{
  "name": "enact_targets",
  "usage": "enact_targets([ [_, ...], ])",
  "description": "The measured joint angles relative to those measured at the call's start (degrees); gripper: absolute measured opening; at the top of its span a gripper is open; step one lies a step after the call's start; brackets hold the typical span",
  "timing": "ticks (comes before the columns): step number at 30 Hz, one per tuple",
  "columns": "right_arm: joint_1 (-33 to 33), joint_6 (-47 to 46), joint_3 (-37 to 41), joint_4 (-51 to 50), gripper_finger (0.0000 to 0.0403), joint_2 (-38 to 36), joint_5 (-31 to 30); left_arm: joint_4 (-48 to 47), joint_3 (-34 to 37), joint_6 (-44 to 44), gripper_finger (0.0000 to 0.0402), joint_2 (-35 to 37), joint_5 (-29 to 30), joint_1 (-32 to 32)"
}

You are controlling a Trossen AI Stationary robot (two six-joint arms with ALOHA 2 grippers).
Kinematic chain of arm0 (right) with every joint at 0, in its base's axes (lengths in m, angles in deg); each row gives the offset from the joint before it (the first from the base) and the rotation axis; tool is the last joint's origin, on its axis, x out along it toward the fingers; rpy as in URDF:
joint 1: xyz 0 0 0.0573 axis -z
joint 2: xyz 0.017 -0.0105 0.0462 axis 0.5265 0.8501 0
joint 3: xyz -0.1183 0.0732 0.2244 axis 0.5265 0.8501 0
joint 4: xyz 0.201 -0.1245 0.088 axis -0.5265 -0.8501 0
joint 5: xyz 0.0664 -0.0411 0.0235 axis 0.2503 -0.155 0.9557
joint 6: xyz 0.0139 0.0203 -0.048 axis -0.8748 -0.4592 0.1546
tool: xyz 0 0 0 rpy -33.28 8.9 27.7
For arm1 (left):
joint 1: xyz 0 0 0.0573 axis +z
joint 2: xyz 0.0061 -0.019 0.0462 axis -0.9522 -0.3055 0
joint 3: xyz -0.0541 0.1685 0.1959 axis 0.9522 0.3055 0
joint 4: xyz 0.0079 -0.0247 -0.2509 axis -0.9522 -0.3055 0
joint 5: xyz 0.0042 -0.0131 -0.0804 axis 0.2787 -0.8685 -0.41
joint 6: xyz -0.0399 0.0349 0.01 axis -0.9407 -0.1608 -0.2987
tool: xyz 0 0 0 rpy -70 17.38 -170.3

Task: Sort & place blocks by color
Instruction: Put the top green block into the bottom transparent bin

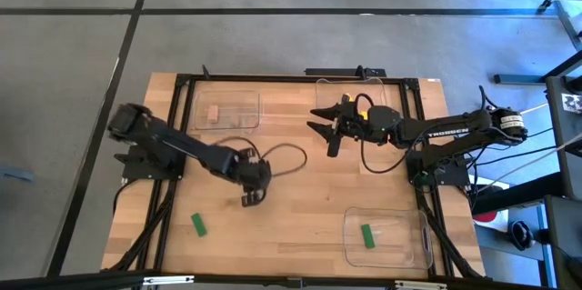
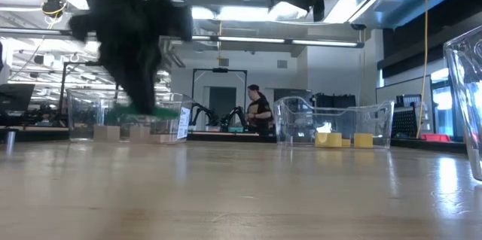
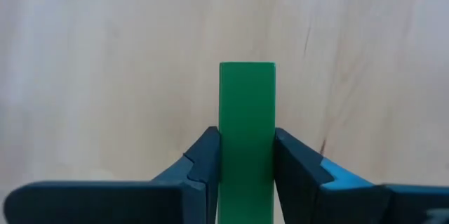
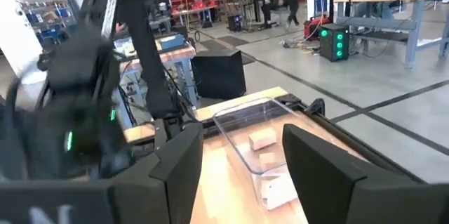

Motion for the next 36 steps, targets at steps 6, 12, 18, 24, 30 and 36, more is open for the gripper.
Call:
enact_targets([
  [6,0.0,-3.6,0.0,-2.3,0.0200,0.1,4.3,5.2,5.2,3.1,0.0090,16.8,2.3,4.5],
  [12,0.0,-7.8,0.0,-1.6,0.0200,0.2,9.1,23.8,14.2,5.8,0.0090,31.9,3.3,9.1],
  [18,-0.2,-7.8,0.0,1.3,0.0200,0.2,12.8,49.0,24.0,5.0,0.0090,37.4,-1.0,13.0],
  [24,-0.3,-7.9,0.0,2.6,0.0200,0.2,12.6,61.6,27.6,2.4,0.0090,35.5,-1.0,13.7],
  [30,-1.4,-7.9,0.0,3.6,0.0200,0.2,12.7,71.2,27.6,1.2,0.0090,30.7,-0.9,13.7],
  [36,-2.1,-11.3,0.0,4.9,0.0200,0.2,12.6,80.4,27.7,-0.3,0.0090,25.3,-0.8,13.6],
])
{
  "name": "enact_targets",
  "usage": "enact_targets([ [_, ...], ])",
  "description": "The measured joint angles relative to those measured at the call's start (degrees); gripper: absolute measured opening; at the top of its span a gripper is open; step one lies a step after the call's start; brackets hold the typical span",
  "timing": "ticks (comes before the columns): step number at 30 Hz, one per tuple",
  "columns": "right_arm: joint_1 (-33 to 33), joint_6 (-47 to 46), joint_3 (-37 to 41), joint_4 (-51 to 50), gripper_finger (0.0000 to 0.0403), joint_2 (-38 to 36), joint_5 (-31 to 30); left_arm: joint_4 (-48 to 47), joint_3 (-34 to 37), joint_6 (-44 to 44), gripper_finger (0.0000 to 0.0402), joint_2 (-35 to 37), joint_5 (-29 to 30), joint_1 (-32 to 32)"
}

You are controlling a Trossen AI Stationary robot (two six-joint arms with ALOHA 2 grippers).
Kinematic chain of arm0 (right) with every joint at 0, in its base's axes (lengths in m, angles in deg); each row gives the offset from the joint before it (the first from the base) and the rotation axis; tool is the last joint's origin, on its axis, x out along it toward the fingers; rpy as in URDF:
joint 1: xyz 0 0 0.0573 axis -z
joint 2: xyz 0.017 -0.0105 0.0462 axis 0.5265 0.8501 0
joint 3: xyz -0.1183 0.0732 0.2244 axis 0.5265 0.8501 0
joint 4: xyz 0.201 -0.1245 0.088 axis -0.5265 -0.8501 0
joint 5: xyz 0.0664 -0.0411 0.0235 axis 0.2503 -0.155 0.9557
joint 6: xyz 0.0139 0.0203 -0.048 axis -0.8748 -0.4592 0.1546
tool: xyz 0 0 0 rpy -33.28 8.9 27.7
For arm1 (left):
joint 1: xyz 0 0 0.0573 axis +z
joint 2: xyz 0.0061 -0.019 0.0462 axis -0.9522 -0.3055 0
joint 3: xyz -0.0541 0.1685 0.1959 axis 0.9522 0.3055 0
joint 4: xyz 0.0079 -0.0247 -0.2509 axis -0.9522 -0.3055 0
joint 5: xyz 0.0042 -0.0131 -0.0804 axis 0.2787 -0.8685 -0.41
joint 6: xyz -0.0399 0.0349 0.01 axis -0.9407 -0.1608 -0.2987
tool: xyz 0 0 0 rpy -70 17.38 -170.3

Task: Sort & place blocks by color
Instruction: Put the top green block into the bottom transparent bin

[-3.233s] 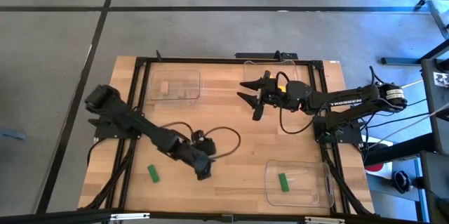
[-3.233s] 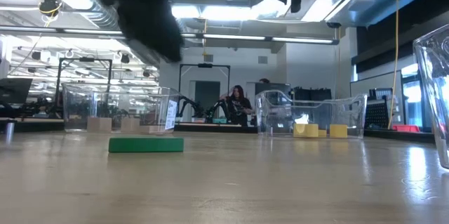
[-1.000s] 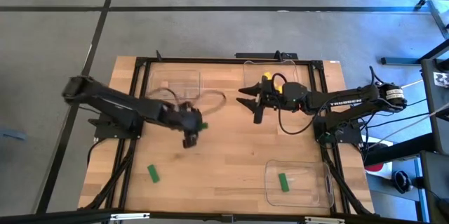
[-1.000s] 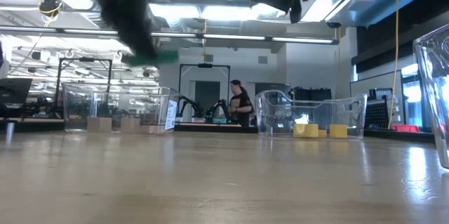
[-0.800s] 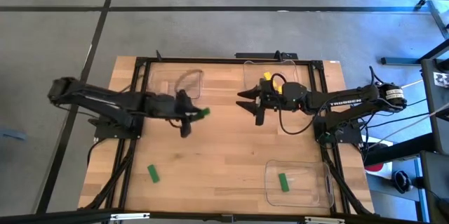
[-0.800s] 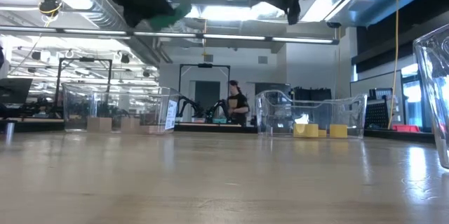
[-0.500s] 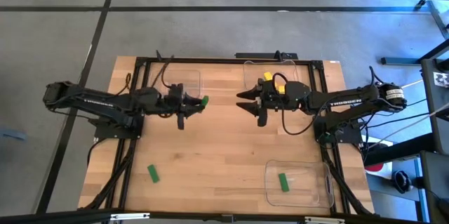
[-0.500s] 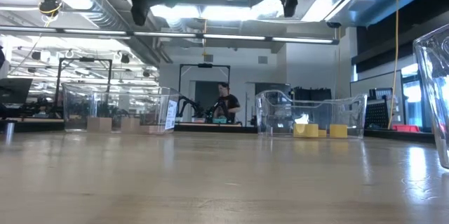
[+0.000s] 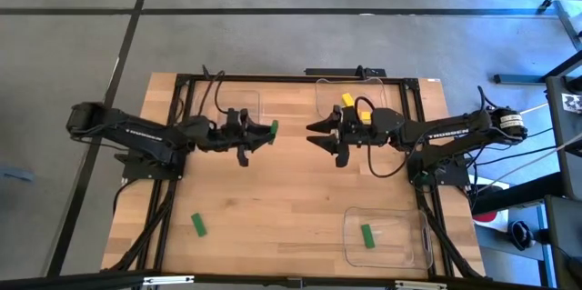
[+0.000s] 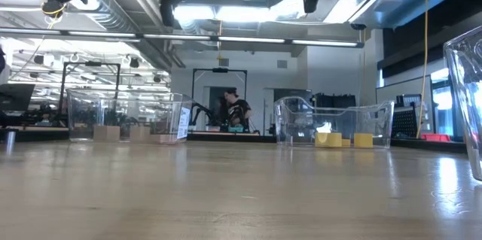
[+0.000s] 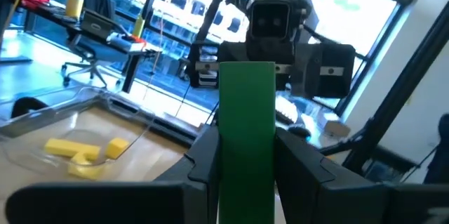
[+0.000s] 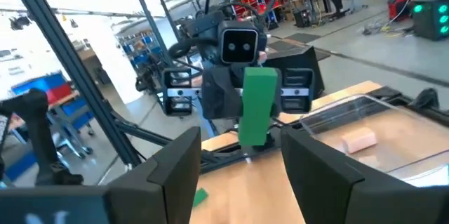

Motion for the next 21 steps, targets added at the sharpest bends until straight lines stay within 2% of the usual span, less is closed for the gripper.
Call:
enact_targets([
  [8,0.0,-2.7,0.0,-0.4,0.0200,0.0,-0.1,4.1,-1.5,-1.7,0.0090,-6.0,0.4,-0.9],
  [14,-0.3,-2.3,-0.9,0.1,0.0215,1.9,-0.6,2.4,-9.1,1.0,0.0090,-12.3,-3.5,-1.1],
  [21,-0.3,-2.4,-2.9,0.2,0.0220,4.2,-0.7,0.7,-15.9,3.0,0.0090,-17.9,-3.7,-1.0],
])
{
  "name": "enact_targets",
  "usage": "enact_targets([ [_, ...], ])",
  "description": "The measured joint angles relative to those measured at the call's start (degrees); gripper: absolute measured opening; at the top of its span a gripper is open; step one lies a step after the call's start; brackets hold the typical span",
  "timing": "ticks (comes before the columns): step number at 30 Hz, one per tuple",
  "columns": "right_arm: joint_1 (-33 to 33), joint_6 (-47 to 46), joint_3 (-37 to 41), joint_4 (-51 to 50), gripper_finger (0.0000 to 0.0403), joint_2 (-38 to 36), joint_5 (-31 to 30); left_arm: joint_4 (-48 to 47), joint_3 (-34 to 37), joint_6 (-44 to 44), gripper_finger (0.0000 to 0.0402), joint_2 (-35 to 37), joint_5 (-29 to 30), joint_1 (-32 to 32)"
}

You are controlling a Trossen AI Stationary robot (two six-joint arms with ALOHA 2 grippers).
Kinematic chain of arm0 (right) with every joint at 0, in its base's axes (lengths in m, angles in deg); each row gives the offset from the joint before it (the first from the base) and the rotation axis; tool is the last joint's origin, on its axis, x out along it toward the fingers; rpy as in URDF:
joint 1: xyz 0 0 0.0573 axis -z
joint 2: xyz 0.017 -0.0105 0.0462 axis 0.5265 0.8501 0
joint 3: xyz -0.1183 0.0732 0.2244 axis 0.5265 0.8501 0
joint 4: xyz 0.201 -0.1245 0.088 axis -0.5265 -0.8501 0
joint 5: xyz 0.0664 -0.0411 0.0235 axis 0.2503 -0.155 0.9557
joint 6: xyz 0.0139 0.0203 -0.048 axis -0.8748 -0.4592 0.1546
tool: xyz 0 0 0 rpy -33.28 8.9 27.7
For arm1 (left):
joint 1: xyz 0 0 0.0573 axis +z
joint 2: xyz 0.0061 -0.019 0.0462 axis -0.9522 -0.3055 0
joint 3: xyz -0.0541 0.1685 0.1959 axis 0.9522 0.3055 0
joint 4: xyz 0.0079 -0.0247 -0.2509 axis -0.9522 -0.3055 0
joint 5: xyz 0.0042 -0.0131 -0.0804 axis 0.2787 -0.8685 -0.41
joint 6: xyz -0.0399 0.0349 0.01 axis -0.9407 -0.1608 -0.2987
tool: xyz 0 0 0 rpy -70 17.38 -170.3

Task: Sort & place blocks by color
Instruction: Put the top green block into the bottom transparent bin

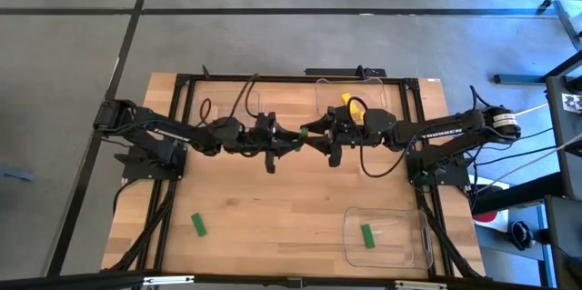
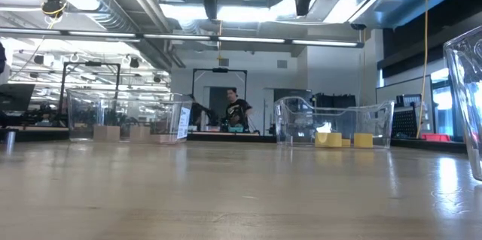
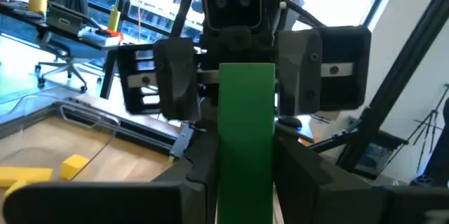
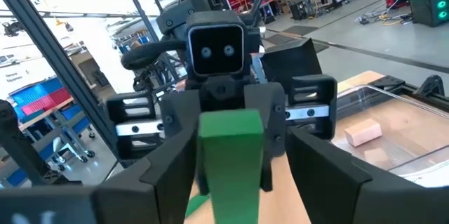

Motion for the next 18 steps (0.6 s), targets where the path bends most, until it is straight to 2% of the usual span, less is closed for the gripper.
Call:
enact_targets([
  [10,0.0,-1.4,-0.4,0.1,0.0215,0.2,0.1,-0.5,-0.8,0.7,0.0090,-0.6,-1.0,0.9],
  [13,0.0,-1.5,-0.4,0.3,0.0178,0.2,0.1,-0.1,-0.8,0.7,0.0090,-0.5,-1.6,1.3],
  [16,0.0,-0.5,-0.4,0.6,0.0107,0.2,0.0,-0.3,-0.8,0.0,0.0090,-0.5,-3.0,1.5],
  [18,0.0,0.3,-0.4,0.3,0.0108,0.2,0.2,-0.5,-0.8,0.0,0.0090,-0.5,-2.9,1.5],
])
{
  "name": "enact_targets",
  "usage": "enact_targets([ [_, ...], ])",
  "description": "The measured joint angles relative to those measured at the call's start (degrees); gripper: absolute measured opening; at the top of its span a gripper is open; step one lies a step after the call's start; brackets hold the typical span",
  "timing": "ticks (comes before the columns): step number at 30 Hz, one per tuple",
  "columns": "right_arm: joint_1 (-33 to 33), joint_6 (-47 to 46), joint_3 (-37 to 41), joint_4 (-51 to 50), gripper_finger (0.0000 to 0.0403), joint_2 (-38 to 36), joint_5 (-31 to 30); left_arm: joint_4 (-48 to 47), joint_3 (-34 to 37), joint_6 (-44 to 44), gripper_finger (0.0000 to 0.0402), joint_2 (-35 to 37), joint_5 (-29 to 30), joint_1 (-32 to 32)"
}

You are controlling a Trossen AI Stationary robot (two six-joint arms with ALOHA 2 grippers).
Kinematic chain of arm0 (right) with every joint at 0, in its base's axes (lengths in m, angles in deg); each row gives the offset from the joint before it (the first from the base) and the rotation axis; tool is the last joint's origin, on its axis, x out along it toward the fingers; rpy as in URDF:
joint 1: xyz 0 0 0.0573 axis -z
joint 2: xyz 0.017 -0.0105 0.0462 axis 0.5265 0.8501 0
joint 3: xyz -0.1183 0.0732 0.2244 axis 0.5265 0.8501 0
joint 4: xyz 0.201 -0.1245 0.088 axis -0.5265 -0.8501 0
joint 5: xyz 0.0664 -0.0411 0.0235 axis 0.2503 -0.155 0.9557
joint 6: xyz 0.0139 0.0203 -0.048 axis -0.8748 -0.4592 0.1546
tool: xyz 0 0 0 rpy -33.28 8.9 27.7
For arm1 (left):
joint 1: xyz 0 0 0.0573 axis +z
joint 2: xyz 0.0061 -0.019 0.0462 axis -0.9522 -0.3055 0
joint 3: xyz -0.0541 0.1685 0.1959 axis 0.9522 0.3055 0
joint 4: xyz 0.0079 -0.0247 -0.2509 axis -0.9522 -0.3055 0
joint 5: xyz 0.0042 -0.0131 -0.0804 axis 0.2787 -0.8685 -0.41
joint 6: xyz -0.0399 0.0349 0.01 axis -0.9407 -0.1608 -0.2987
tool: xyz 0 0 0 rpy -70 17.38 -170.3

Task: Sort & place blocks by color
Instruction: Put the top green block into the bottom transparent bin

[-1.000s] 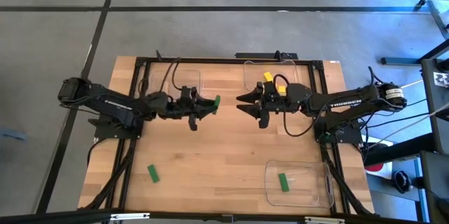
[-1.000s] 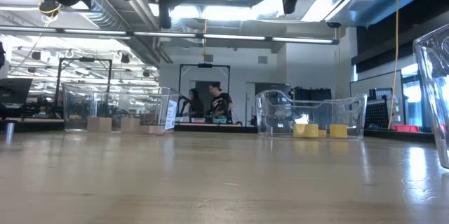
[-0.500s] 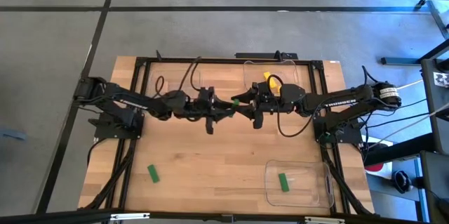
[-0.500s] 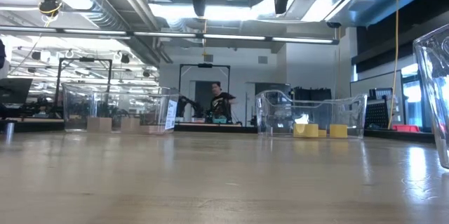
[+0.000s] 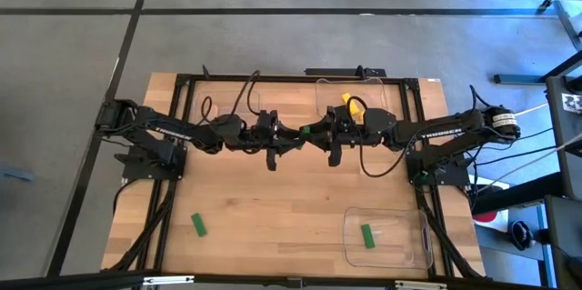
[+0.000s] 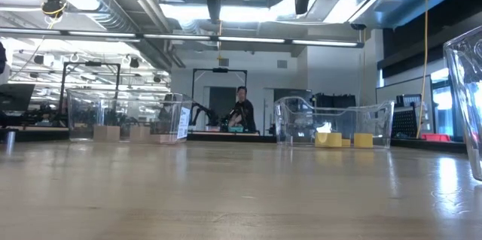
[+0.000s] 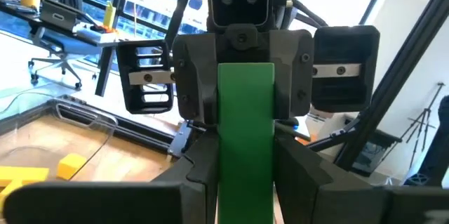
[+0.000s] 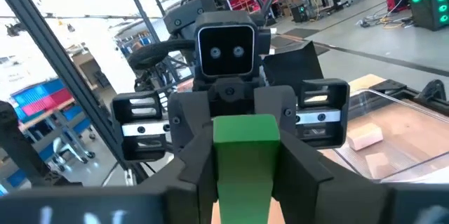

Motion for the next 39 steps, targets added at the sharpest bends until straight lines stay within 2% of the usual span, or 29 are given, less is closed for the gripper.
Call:
enact_targets([
  [5,0.0,-0.3,0.0,-0.6,0.0108,0.0,0.0,-0.4,0.0,-0.7,0.0092,0.0,0.1,0.2],
  [9,0.0,-0.4,0.0,-2.1,0.0108,-0.2,-0.1,-4.2,-0.1,-3.3,0.0152,0.2,-2.2,1.6],
  [12,0.5,-0.1,0.0,-4.8,0.0108,-2.0,-0.1,-8.5,-0.1,-4.7,0.0195,2.4,-6.1,3.4],
  [16,1.7,1.4,-0.1,-13.6,0.0108,-6.3,0.1,-18.0,0.0,-4.8,0.0219,8.8,-11.2,6.3],
  [19,2.5,2.4,-0.1,-21.4,0.0108,-10.8,0.8,-30.0,0.0,-4.4,0.0220,16.0,-11.3,8.4],
  [23,2.5,2.5,-0.1,-32.6,0.0108,-16.1,1.3,-43.3,0.0,-0.9,0.0219,25.3,-8.5,9.5],
  [26,2.5,2.4,-0.1,-36.9,0.0108,-19.5,4.1,-48.2,0.0,1.3,0.0219,31.6,-5.8,9.1],
  [29,2.5,1.3,-0.1,-38.3,0.0108,-21.4,6.8,-48.5,1.1,1.5,0.0219,36.6,-3.5,8.2],
  [32,2.5,1.3,-0.1,-37.9,0.0108,-22.3,7.0,-48.7,2.4,1.5,0.0219,40.0,-1.4,7.1],
  [39,2.5,1.4,0.0,-37.6,0.0108,-21.6,6.6,-48.5,3.7,1.4,0.0220,43.1,3.0,5.2],
])
